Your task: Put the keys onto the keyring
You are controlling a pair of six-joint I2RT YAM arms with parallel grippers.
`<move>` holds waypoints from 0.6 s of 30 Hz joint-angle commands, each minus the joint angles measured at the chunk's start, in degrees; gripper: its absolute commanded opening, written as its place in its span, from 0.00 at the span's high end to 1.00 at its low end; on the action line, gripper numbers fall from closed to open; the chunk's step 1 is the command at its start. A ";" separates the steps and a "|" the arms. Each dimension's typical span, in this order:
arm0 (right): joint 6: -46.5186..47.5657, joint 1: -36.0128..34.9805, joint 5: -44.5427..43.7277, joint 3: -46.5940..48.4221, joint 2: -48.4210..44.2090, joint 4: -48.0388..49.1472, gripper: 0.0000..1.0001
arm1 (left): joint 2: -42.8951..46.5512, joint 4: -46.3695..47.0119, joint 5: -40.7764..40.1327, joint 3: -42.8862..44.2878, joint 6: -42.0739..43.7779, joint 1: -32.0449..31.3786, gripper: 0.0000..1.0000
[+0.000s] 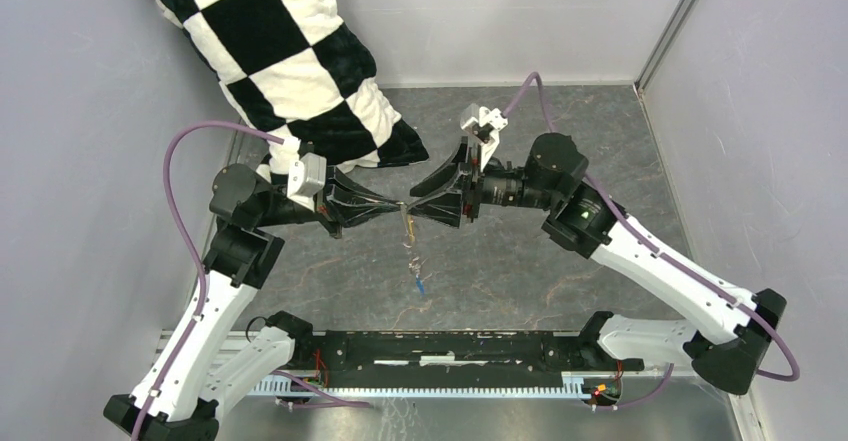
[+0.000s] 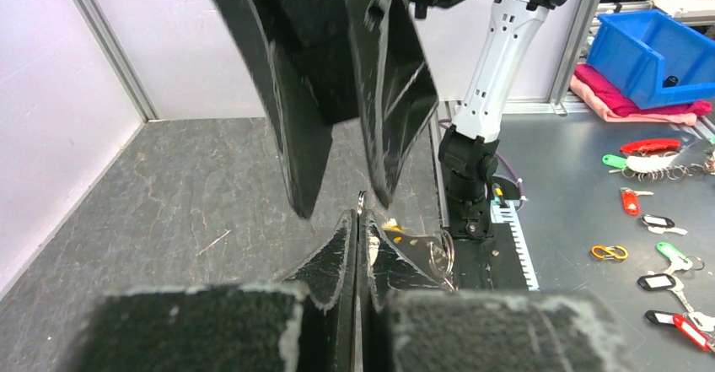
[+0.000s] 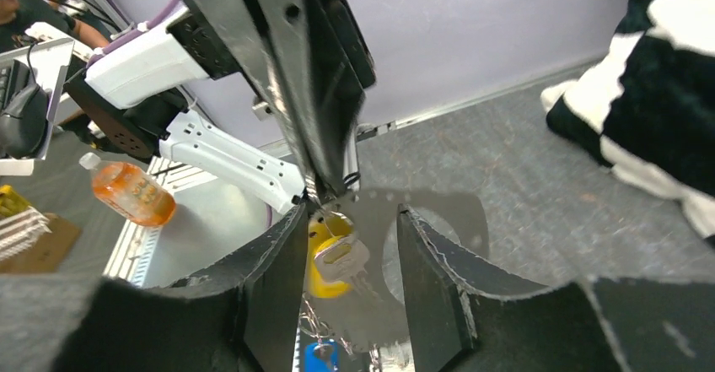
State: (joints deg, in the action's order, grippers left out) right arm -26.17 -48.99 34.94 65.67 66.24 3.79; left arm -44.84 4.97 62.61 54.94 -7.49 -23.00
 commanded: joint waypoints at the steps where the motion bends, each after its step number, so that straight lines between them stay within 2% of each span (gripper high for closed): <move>1: 7.36 0.21 0.76 6.03 -1.93 -4.95 0.50 | 0.10 3.31 0.90 -0.09 -3.98 -0.11 0.98; 11: 7.45 0.23 4.79 7.19 0.21 -2.61 0.49 | -0.50 2.96 1.55 0.52 -4.10 -0.15 0.98; 18: 6.39 0.28 5.45 7.11 1.43 -0.75 0.58 | -1.20 2.51 2.17 0.78 -3.70 -0.20 0.98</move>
State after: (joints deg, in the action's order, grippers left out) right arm -19.66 -48.99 39.05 70.91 67.11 0.03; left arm -46.02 4.97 63.55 54.89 -9.39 -23.00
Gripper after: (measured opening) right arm 0.450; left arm 0.033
